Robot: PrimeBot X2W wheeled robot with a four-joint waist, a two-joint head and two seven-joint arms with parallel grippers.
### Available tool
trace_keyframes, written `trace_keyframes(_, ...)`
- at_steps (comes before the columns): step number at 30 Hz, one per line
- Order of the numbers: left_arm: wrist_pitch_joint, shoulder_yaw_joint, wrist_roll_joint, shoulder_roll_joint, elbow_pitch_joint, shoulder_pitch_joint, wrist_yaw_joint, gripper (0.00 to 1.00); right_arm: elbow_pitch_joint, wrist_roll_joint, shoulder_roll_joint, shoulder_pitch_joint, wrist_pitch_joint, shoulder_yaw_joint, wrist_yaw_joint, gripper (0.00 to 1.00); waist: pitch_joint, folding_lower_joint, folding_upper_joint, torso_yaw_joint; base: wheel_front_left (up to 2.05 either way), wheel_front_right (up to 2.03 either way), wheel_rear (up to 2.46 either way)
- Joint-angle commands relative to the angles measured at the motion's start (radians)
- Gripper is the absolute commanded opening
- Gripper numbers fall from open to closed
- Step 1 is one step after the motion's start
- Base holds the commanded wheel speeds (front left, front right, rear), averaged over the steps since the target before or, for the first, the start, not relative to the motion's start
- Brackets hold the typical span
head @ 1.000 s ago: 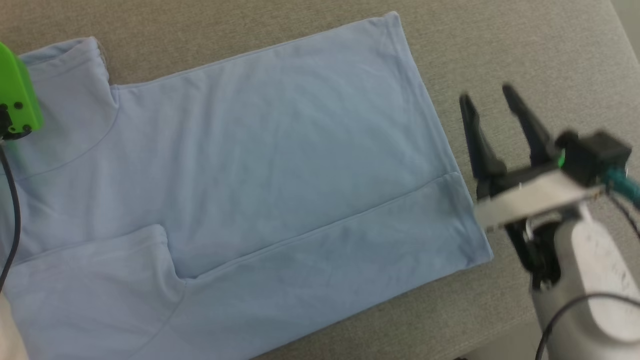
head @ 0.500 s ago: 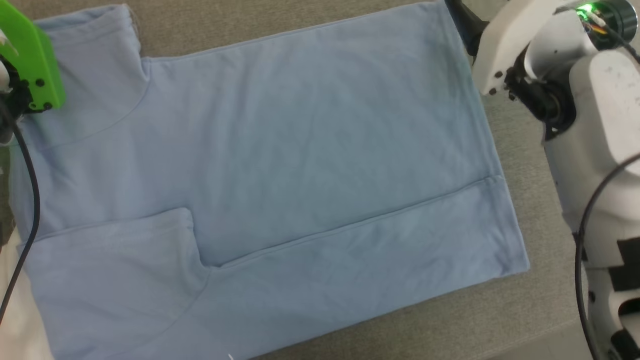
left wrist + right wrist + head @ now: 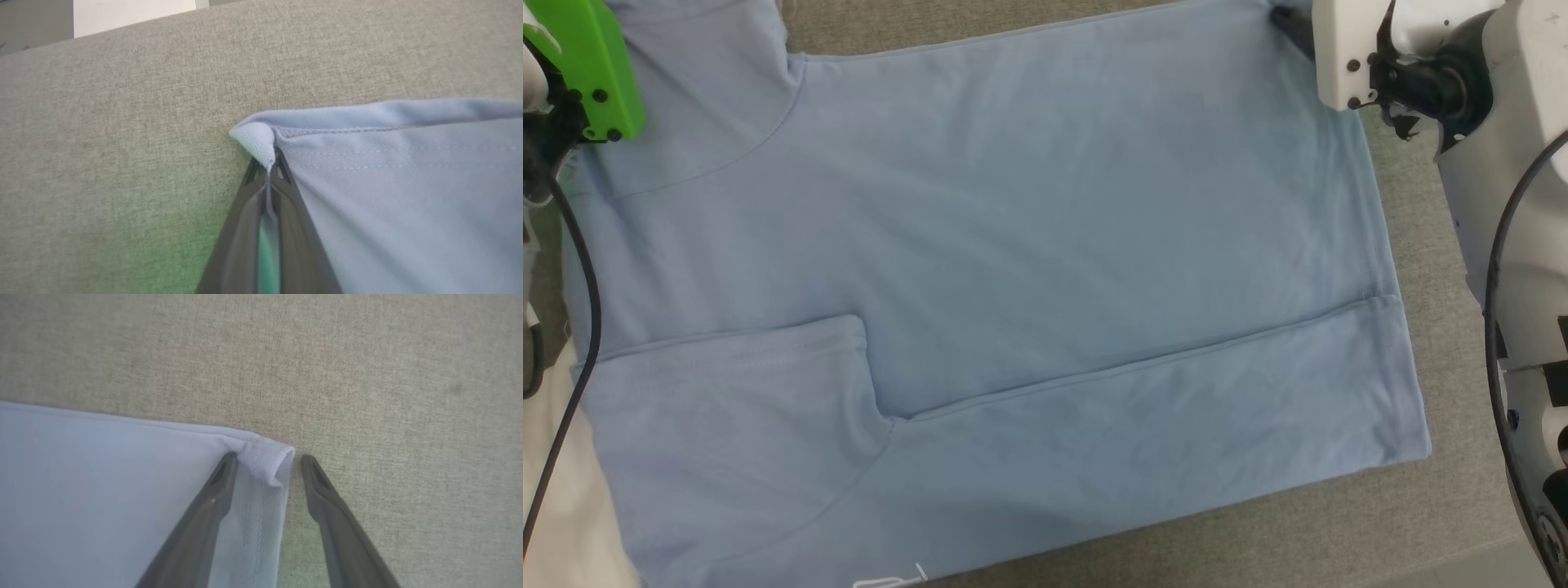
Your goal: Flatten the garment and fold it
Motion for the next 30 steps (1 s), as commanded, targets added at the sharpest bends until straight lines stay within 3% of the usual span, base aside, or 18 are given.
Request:
trace_keyframes(1,0.004,-0.014,0.0,-0.001,0.05,0.035,-0.001,0.0,0.027,-0.016,0.002,0.027,0.031,0.0,-0.002,0.0,0.0,-0.0001,0.0,0.005,0.0,0.0,0.0)
trace_keyframes(4,-0.047,-0.014,0.002,-0.011,0.052,0.033,-0.016,0.0,-0.019,-0.028,0.005,0.043,-0.007,-0.01,-0.002,0.0,-0.008,-0.0001,0.0,0.013,0.0,0.0,0.0)
trace_keyframes(7,-0.163,-0.002,0.011,-0.021,0.038,0.038,-0.038,0.0,-0.086,-0.026,0.001,0.084,-0.122,-0.015,-0.002,0.0,-0.028,-0.0001,0.0,0.022,0.0,0.0,0.0)
trace_keyframes(13,-0.43,0.032,-0.023,-0.068,-0.01,0.142,-0.107,0.0,-0.222,0.023,-0.042,0.249,-0.423,-0.014,-0.002,0.0,-0.13,-0.0001,0.0,0.046,0.0,0.0,0.0)
trace_keyframes(14,-0.466,0.033,-0.026,-0.069,-0.024,0.173,-0.118,0.0,-0.245,0.033,-0.052,0.285,-0.471,-0.014,-0.002,0.0,-0.153,-0.0001,0.0,0.05,0.0,0.0,0.0)
trace_keyframes(15,-0.548,0.04,-0.037,-0.071,-0.073,0.276,-0.129,0.0,-0.299,0.054,-0.072,0.387,-0.587,-0.008,-0.002,0.0,-0.221,-0.0001,0.0,0.056,0.0,0.0,0.0)
trace_keyframes(17,-0.588,0.045,-0.044,-0.067,-0.114,0.352,-0.132,0.0,-0.333,0.062,-0.085,0.452,-0.653,-0.004,-0.002,0.0,-0.262,-0.0001,0.0,0.061,0.0,0.0,0.0)
trace_keyframes(23,-0.664,0.069,-0.08,-0.052,-0.239,0.593,-0.112,0.0,-0.382,0.086,-0.129,0.63,-0.73,-0.015,-0.002,0.0,-0.366,-0.0001,0.0,0.088,0.0,0.0,0.0)
trace_keyframes(30,-0.681,0.109,-0.174,-0.056,-0.333,0.85,-0.072,0.0,-0.398,0.083,-0.19,0.786,-0.652,-0.043,-0.002,0.0,-0.432,-0.0001,0.0,0.13,0.0,0.0,0.0)
